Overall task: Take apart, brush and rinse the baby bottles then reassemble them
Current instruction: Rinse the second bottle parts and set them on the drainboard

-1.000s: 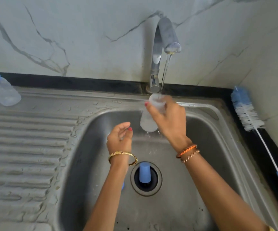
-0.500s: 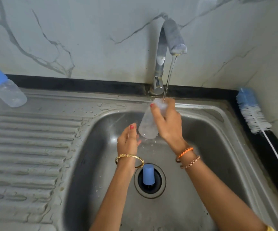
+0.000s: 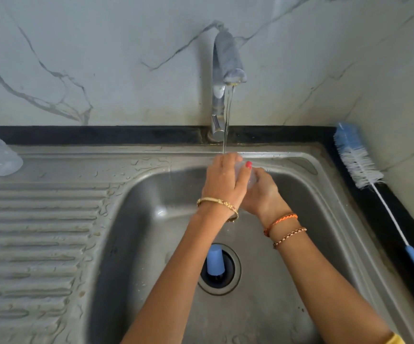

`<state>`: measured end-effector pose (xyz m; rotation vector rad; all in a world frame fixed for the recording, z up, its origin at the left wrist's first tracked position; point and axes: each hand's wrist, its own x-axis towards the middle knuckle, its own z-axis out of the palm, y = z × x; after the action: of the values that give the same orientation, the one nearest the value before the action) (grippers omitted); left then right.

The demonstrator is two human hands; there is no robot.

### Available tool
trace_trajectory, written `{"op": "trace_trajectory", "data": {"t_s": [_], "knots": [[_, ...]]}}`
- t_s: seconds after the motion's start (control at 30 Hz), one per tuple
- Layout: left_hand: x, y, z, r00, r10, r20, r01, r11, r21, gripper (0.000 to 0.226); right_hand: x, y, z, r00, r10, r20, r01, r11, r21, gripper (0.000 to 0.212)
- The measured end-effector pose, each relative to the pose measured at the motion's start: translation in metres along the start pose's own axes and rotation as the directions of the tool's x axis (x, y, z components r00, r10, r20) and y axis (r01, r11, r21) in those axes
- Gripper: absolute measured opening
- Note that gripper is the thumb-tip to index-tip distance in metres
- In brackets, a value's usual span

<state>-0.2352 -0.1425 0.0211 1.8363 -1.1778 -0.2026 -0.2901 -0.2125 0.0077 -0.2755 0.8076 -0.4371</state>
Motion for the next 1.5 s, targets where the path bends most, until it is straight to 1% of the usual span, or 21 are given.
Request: {"op": "trace_trajectory", "data": {"t_s": [0.1,0.2,0.27,0.33,0.47,0.53,0.6,0.7,0.87,0.93,1.0,1.07,1.1,1.13,1.2,1.23,1.3,1.37,1.43,1.47,1.5], "knots": [[0.017,0.004,-0.004,0.994,-0.066,-0.088,0.062,0.997,-0.047,0.026,-0.001,-0.005,0.007,0.998,-0.057,0.011,0.057,0.998,-0.004,0.042],[0.028,0.000,-0.020,0.882,-0.416,-0.221,0.319,0.872,-0.372,0.018,-0.007,-0.005,0.029,0.988,-0.137,0.076,0.143,0.986,-0.088,0.022],[0.033,-0.009,-0.032,0.725,-0.683,-0.086,0.464,0.577,-0.672,0.017,-0.010,-0.002,0.046,0.961,-0.235,0.145,0.265,0.931,-0.252,0.020],[0.032,-0.014,-0.041,0.614,-0.783,0.097,0.478,0.272,-0.836,0.021,-0.013,0.004,0.059,0.904,-0.393,0.169,0.427,0.799,-0.424,0.021],[0.021,-0.012,-0.041,0.533,-0.754,0.384,0.380,-0.193,-0.905,0.032,-0.020,0.018,0.069,0.720,-0.614,0.323,0.656,0.452,-0.604,0.013],[0.015,-0.010,-0.038,0.547,-0.662,0.513,0.428,-0.305,-0.851,0.034,-0.023,0.020,0.069,0.639,-0.607,0.473,0.731,0.288,-0.619,0.021],[0.012,-0.011,-0.037,0.511,-0.617,0.598,0.569,-0.278,-0.774,0.037,-0.029,0.015,0.067,0.588,-0.525,0.616,0.793,0.225,-0.566,0.028],[0.013,-0.011,-0.036,0.454,-0.558,0.694,0.729,-0.215,-0.650,0.043,-0.034,0.000,0.059,0.533,-0.438,0.724,0.846,0.279,-0.454,0.029],[0.026,0.000,-0.028,0.535,-0.563,0.630,0.648,-0.204,-0.734,0.035,-0.040,-0.001,0.059,0.493,-0.548,0.675,0.869,0.269,-0.416,0.026],[0.033,0.006,-0.028,0.603,-0.587,0.540,0.595,-0.120,-0.795,0.036,-0.037,-0.006,0.052,0.527,-0.630,0.570,0.850,0.387,-0.357,0.021],[0.037,0.013,-0.028,0.674,-0.633,0.382,0.581,0.134,-0.802,0.035,-0.030,-0.015,0.037,0.627,-0.673,0.393,0.775,0.591,-0.224,0.018],[0.037,0.020,-0.024,0.815,-0.575,0.073,0.481,0.599,-0.640,0.020,-0.016,-0.019,0.021,0.788,-0.565,0.244,0.596,0.800,-0.073,0.009],[0.035,0.023,-0.022,0.903,-0.423,-0.074,0.357,0.835,-0.419,0.014,-0.007,-0.018,0.014,0.866,-0.462,0.188,0.474,0.880,-0.023,0.008],[0.033,0.026,-0.019,0.971,-0.205,-0.123,0.187,0.971,-0.147,0.013,0.000,-0.015,0.009,0.925,-0.348,0.152,0.352,0.936,0.002,0.015],[0.028,0.029,-0.011,0.997,0.052,0.054,-0.064,0.964,0.259,0.024,0.013,-0.008,0.003,0.974,-0.176,0.142,0.178,0.984,0.000,0.027],[0.026,0.030,-0.009,0.992,0.050,0.120,-0.090,0.929,0.358,0.029,0.016,-0.006,0.002,0.978,-0.136,0.158,0.139,0.990,-0.010,0.031],[0.022,0.022,-0.008,0.997,0.024,0.075,-0.051,0.928,0.370,0.031,0.014,-0.006,0.004,0.978,-0.126,0.165,0.137,0.989,-0.058,0.032],[0.013,0.010,-0.010,0.994,0.014,-0.104,0.005,0.984,0.176,0.033,0.009,-0.008,0.009,0.973,-0.155,0.171,0.178,0.976,-0.129,0.025],[0.001,0.000,-0.013,0.954,-0.149,-0.259,0.129,0.987,-0.095,0.037,0.004,-0.007,0.016,0.963,-0.230,0.141,0.259,0.931,-0.255,0.018],[-0.004,-0.002,-0.016,0.910,-0.320,-0.265,0.241,0.926,-0.289,0.031,0.002,-0.006,0.020,0.946,-0.306,0.109,0.324,0.877,-0.353,0.018],[-0.009,-0.005,-0.017,0.836,-0.522,-0.168,0.384,0.776,-0.499,0.022,-0.001,-0.004,0.024,0.911,-0.400,0.102,0.400,0.793,-0.461,0.018]]}}
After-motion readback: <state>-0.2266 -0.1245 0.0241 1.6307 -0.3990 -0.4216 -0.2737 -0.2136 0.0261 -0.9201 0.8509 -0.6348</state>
